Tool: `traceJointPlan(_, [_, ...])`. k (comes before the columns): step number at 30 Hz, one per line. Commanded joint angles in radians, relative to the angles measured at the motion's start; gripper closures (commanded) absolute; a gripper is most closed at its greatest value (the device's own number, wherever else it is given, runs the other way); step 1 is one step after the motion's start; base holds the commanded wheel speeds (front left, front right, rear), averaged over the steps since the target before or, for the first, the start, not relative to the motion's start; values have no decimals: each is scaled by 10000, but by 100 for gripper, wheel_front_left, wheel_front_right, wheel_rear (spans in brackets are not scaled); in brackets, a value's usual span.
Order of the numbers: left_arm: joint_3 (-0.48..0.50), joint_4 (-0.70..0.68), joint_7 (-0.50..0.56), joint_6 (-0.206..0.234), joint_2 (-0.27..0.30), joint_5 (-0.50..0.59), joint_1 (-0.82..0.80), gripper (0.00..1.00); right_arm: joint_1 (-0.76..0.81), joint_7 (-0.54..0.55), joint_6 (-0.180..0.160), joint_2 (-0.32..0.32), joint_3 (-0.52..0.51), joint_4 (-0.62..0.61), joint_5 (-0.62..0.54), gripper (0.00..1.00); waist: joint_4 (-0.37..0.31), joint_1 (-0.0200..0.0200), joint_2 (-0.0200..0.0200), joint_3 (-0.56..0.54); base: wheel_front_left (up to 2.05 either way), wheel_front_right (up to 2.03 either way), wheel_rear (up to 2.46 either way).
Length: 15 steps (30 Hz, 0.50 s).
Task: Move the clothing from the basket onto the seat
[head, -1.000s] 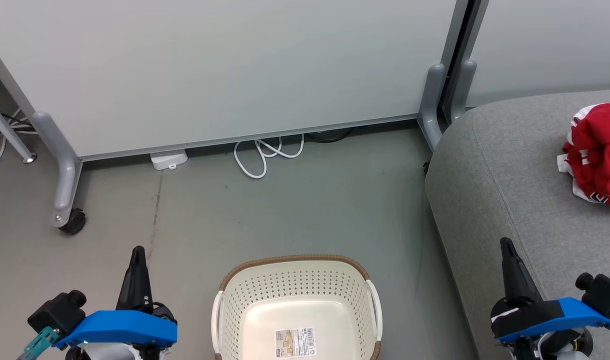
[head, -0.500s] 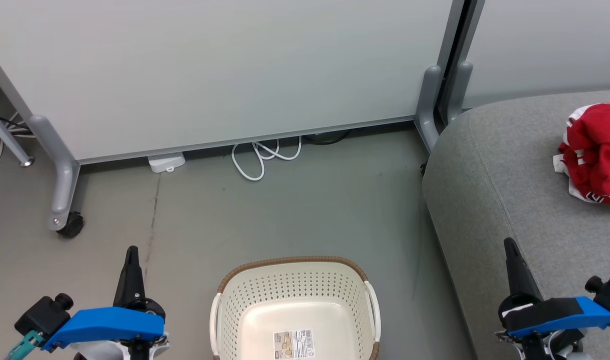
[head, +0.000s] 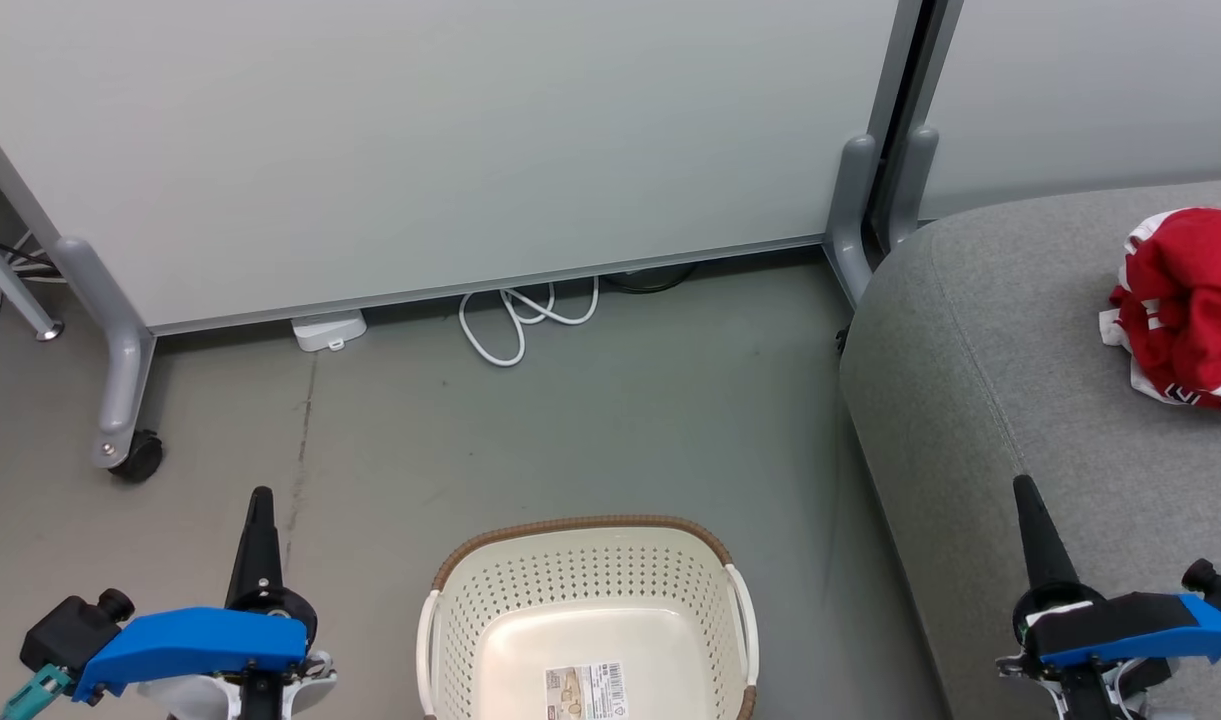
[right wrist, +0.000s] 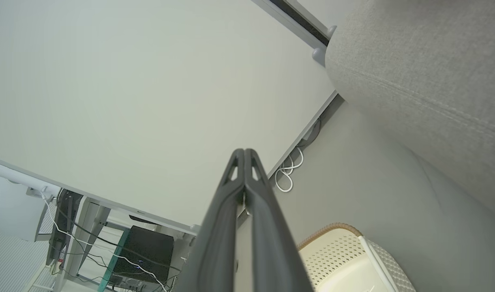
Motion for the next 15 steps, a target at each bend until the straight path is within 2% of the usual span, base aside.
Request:
traceJointPlan(1, [95, -132, 75, -16, 23, -321, -217, 100, -183, 82, 3, -16, -45, -132, 330, 100, -9, 0, -1, -7, 0, 0, 0])
traceJointPlan(15, [216, -180, 453, -20, 22, -1741, -260, 100, -203, 449, 3, -16, -129, -171, 1796, 100, -77, 0, -1, -64, 0, 0, 0])
